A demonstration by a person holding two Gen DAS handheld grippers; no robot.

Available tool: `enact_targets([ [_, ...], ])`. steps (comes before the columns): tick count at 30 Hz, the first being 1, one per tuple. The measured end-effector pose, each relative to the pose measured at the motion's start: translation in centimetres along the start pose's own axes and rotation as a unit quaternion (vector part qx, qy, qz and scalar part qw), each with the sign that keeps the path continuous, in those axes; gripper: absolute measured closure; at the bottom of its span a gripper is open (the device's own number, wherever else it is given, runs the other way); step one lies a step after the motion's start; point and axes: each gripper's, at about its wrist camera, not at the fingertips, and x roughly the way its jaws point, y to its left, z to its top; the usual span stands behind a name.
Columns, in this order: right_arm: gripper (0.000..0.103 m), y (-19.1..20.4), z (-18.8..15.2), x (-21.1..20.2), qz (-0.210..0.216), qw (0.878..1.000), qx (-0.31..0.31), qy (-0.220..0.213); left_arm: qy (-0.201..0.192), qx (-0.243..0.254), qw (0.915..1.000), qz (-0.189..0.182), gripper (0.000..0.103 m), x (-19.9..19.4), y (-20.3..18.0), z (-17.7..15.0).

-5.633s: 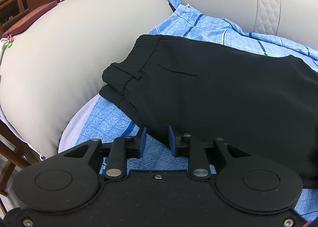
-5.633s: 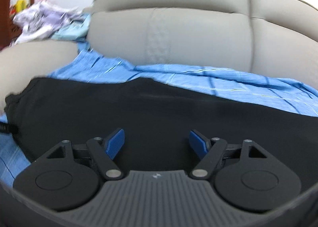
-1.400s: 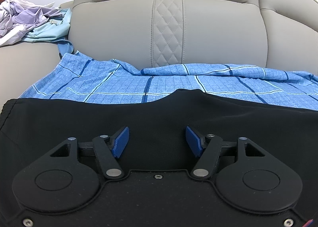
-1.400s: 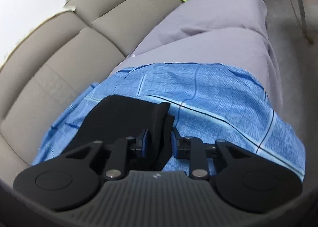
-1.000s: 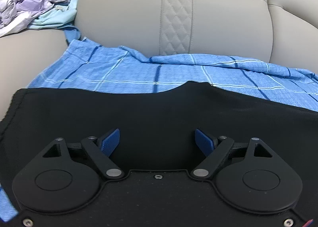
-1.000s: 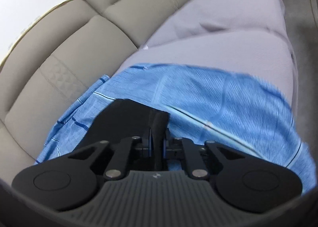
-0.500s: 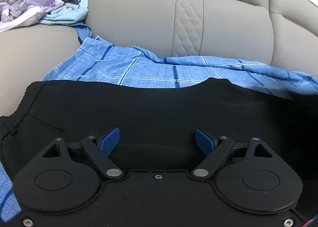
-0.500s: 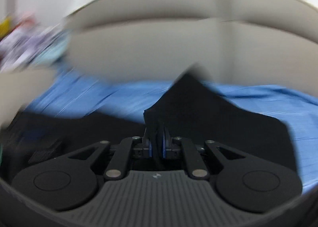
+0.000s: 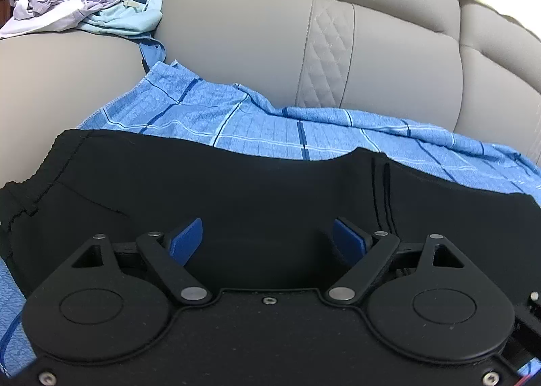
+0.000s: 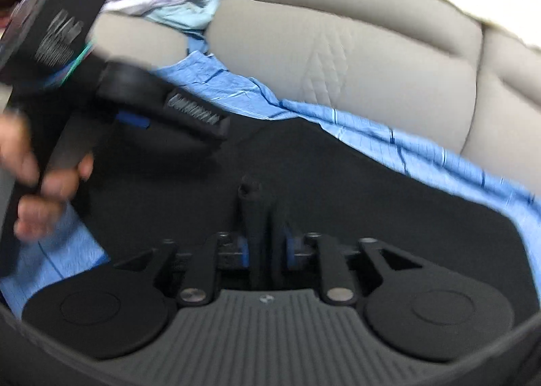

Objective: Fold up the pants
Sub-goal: 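Fold the held edge over toward the left gripper and release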

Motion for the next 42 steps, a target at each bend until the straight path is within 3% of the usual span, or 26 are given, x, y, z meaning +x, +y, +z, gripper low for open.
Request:
enact_targets([
  [5,0.036,-0.6,-0.9,-2.8,0.055,0.998,0.024,-0.005,-0.023,-0.003,0.9997,-0.006,0.019,-0.9,0.1,0.2],
  [10,0.025,-3.0,-1.9,-6.7,0.055,0.997,0.056,-0.024,-0.061,0.038,0.996,-0.054,0.018,-2.5,-1.9,-0.2],
  [12,0.021,-4.3,-2.3,-7.9,0.029,0.996,0.074,-0.031,-0.073,0.055,0.9928,-0.077,0.018,-3.1,-3.1,-0.6],
  [15,0.019,-7.0,-3.6,-9.6,-0.041,0.991,0.117,-0.043,-0.084,0.082,0.9871,-0.11,0.018,-3.9,-5.0,-1.4],
  [20,0.019,-12.2,-6.6,-10.8,-0.186,0.96,0.207,-0.033,-0.086,0.127,0.9785,-0.138,0.018,-4.9,-8.1,-3.3],
  [24,0.031,-13.5,-8.4,-10.4,-0.247,0.946,0.209,-0.009,-0.07,0.162,0.9743,-0.14,0.018,-4.8,-10.0,-4.9],
  [27,0.034,-12.5,-9.3,-8.6,-0.254,0.951,0.176,0.027,-0.054,0.187,0.9719,-0.132,0.019,-4.7,-11.0,-6.2],
  [31,0.035,-10.0,-10.5,-8.1,-0.279,0.957,0.076,0.008,-0.031,0.209,0.9707,-0.114,0.019,-4.1,-11.1,-7.8],
  [33,0.034,-9.9,-10.5,-8.6,-0.27,0.961,0.059,0.011,-0.033,0.201,0.9721,-0.117,0.018,-4.0,-10.4,-8.2],
  [35,0.022,-11.1,-10.8,-9.3,-0.257,0.963,0.079,0.011,-0.025,0.186,0.9747,-0.121,0.018,-3.9,-9.6,-8.2],
  [37,0.018,-12.9,-10.6,-9.9,-0.239,0.963,0.121,0.019,-0.025,0.179,0.9761,-0.121,0.016,-3.7,-8.9,-8.1],
  [39,0.018,-14.2,-10.1,-10.2,-0.228,0.959,0.166,0.032,-0.028,0.182,0.9762,-0.115,0.015,-3.7,-8.6,-8.1],
  [42,0.018,-14.5,-8.8,-10.7,-0.216,0.956,0.198,0.004,-0.026,0.18,0.9765,-0.115,0.015,-3.6,-8.2,-7.9],
])
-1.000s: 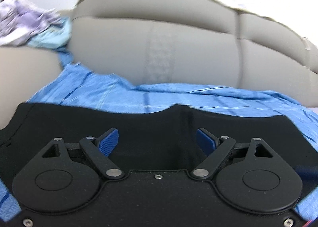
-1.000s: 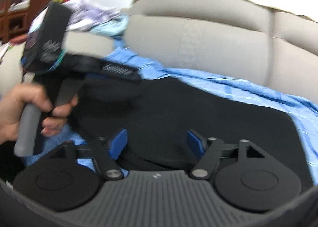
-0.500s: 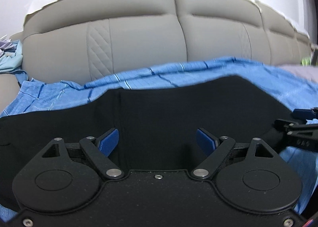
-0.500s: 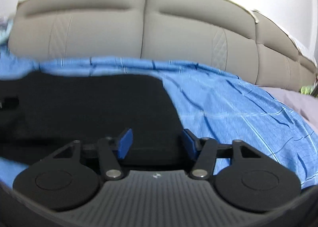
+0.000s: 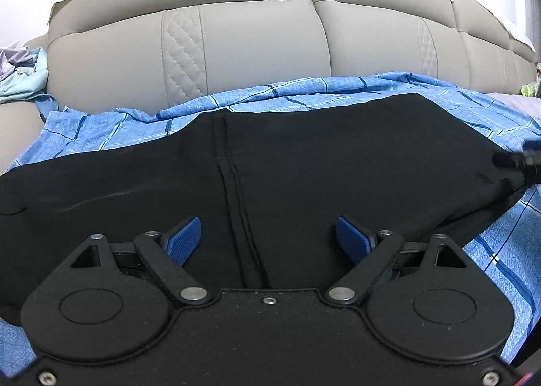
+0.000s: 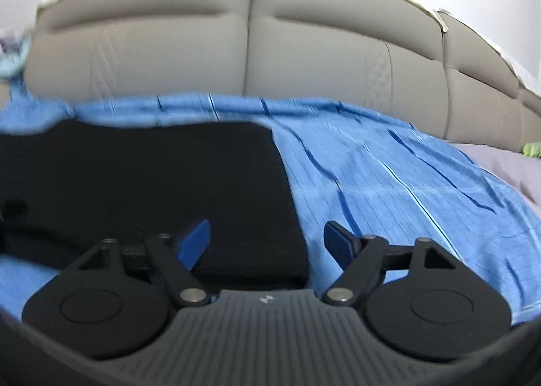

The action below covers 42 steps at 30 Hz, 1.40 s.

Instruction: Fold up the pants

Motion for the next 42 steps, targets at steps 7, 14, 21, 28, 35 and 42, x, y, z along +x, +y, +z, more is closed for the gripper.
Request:
enact_targets([
  [7,0.018,5.5,0.0,2.0,0.038,0.998,-0.046,-0.011,0.006,0.0,1.0,-0.001,0.015,0.0,0.2,0.3],
  [14,0.015,7.7,-2.0,1.9,0.027,0.997,-0.057,-0.051,0.01,-0.003,0.9999,0.006,0.014,0.1,0.1,0.6],
  [21,0.004,5.8,-1.2,3.2,0.046,0.999,-0.01,-0.02,0.01,-0.002,0.9998,0.015,0.014,0.2,0.1,1.0],
  [28,0.004,7.6,-0.2,1.2,0.076,0.995,-0.036,-0.047,0.004,-0.021,0.9978,0.063,0.011,-1.0,1.8,2.6],
  [35,0.004,13.8,0.2,2.0,0.147,0.984,-0.104,-0.018,0.016,-0.066,0.9932,0.094,0.002,-3.6,5.4,3.5],
  [42,0.004,17.7,-0.6,1.6,0.188,0.975,-0.115,-0.014,0.03,-0.129,0.9793,0.153,0.002,-6.1,10.5,2.5],
])
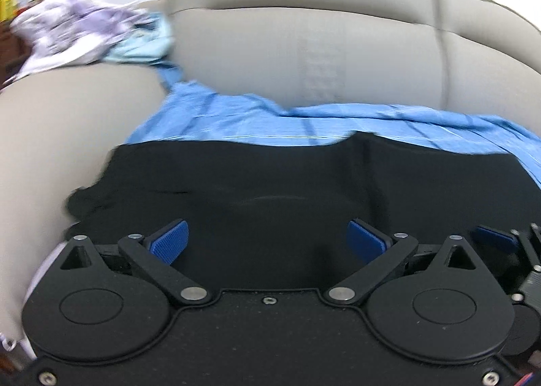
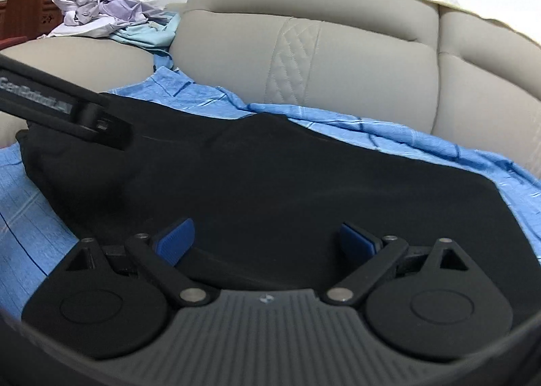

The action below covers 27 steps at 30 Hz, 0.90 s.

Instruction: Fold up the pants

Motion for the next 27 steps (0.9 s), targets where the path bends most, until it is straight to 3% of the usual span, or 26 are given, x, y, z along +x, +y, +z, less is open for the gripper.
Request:
enact_targets([
  [7,0.002,-0.8,-0.4,0.0,0.019,1.0,0.01,-0.01,0.0,-0.091,0.992,0.088,0.002,-0.2,6.5,0.5],
  [10,0.002,-0.6,-0.5,0.1,0.017,1.0,0.011,-0.015,0.005,-0.152,0.9821,0.111,0.005,0.3,9.4,0.2],
  [12,0.002,-0.6,-0.6,0.1,0.015,1.0,0.012,-0.018,0.013,-0.2,0.9721,0.122,0.016,0.7,11.4,-0.3],
  [19,0.001,-0.5,-0.8,0.1,0.014,1.0,0.015,-0.023,0.041,-0.286,0.9515,0.107,0.021,2.5,15.6,-2.4],
  [25,0.001,-0.5,-0.8,0.1,0.015,0.999,0.015,-0.024,0.016,-0.284,0.9545,0.091,0.02,3.4,16.5,-2.7],
  [27,0.001,-0.5,-0.8,0.1,0.014,0.999,0.015,-0.024,0.006,-0.281,0.9559,0.085,0.032,3.8,16.6,-2.7],
])
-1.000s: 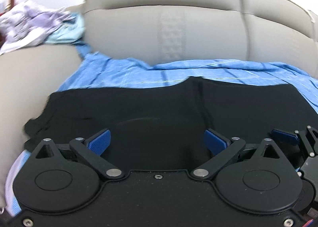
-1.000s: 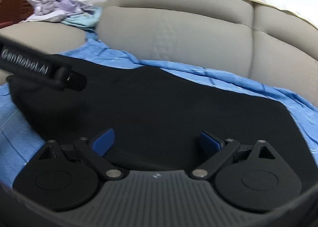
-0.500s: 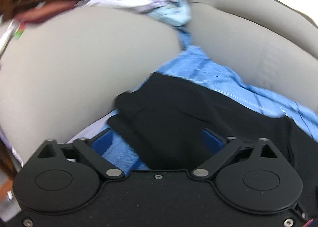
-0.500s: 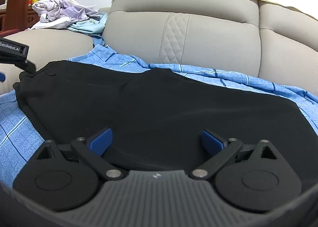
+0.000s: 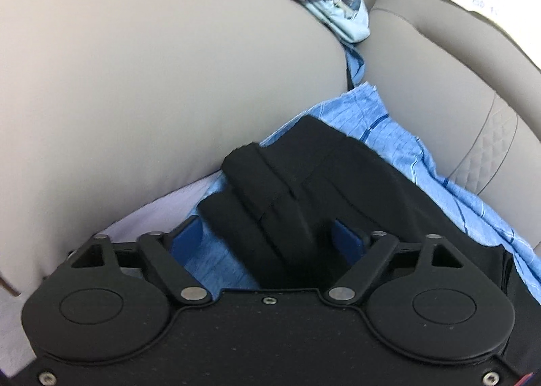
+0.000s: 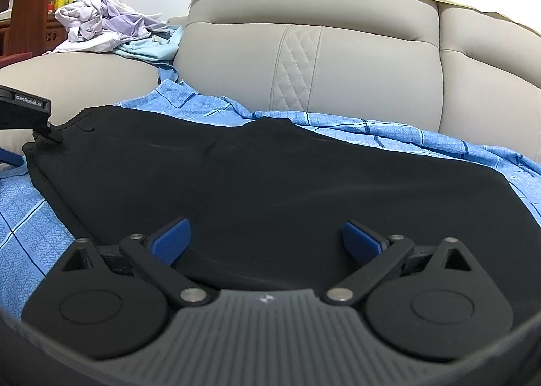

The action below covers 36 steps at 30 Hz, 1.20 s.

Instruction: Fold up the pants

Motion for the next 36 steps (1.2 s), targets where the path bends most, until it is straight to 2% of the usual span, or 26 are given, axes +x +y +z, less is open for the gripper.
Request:
enact_targets([
  [4,0.001,0.1,0.0,0.0,-0.001,1.0,0.0,0.0,-0.01,0.011,0.9999,0.002,0.032,1.3,-0.6,0.3],
  [10,0.001,0.1,0.0,0.0,-0.001,1.0,0.0,-0.002,-0.008,-0.004,1.0,-0.002,0.021,2.8,-1.4,1.1],
  [14,0.001,0.1,0.0,0.1,-0.003,1.0,0.0,-0.003,-0.011,0.013,0.9998,-0.011,0.006,3.3,-2.0,0.8],
  [16,0.001,0.2,0.0,0.1,-0.003,1.0,0.001,-0.003,-0.013,0.031,0.9994,0.003,0.007,3.5,-2.7,0.7],
  [17,0.001,0.2,0.0,0.1,-0.003,1.0,0.001,-0.002,-0.018,0.036,0.999,0.017,0.026,3.4,-3.0,0.6],
  [18,0.001,0.2,0.1,0.1,-0.002,1.0,0.002,-0.001,-0.04,0.034,0.9977,0.043,0.063,2.8,-3.3,0.3],
  [19,0.001,0.1,0.2,0.1,0.001,1.0,0.001,0.003,-0.077,0.04,0.9939,0.068,0.077,1.6,-3.8,0.1],
  [21,0.001,-0.6,0.8,-0.1,0.018,1.0,0.005,0.016,-0.129,0.086,0.9861,0.061,0.083,-0.6,-5.5,-0.2],
  [24,0.001,-2.5,1.5,-1.4,0.028,0.999,0.02,0.018,-0.156,0.147,0.9763,0.027,0.084,-3.0,-8.7,-0.4],
  [27,0.001,-5.9,2.4,-3.3,0.027,0.998,0.054,0.007,-0.16,0.17,0.9723,-0.014,0.085,-5.1,-12.4,-0.3],
  [29,0.0,-8.6,2.7,-4.4,0.007,0.997,0.077,-0.002,-0.158,0.191,0.9672,-0.056,0.085,-6.6,-15.8,-0.6],
  [31,0.0,-10.9,2.8,-5.3,-0.023,0.995,0.093,-0.008,-0.152,0.222,0.9568,-0.109,0.085,-8.1,-20.0,-1.5],
  [33,0.0,-13.0,2.6,-6.3,-0.055,0.993,0.103,-0.012,-0.138,0.253,0.9415,-0.174,0.085,-9.4,-24.2,-2.8],
  [35,0.0,-15.1,2.0,-7.4,-0.084,0.989,0.12,-0.014,-0.099,0.29,0.9188,-0.249,0.082,-10.2,-28.2,-4.7],
  [36,0.0,-16.1,1.6,-7.9,-0.093,0.987,0.13,-0.013,-0.064,0.316,0.901,-0.291,0.08,-10.4,-30.5,-6.1],
])
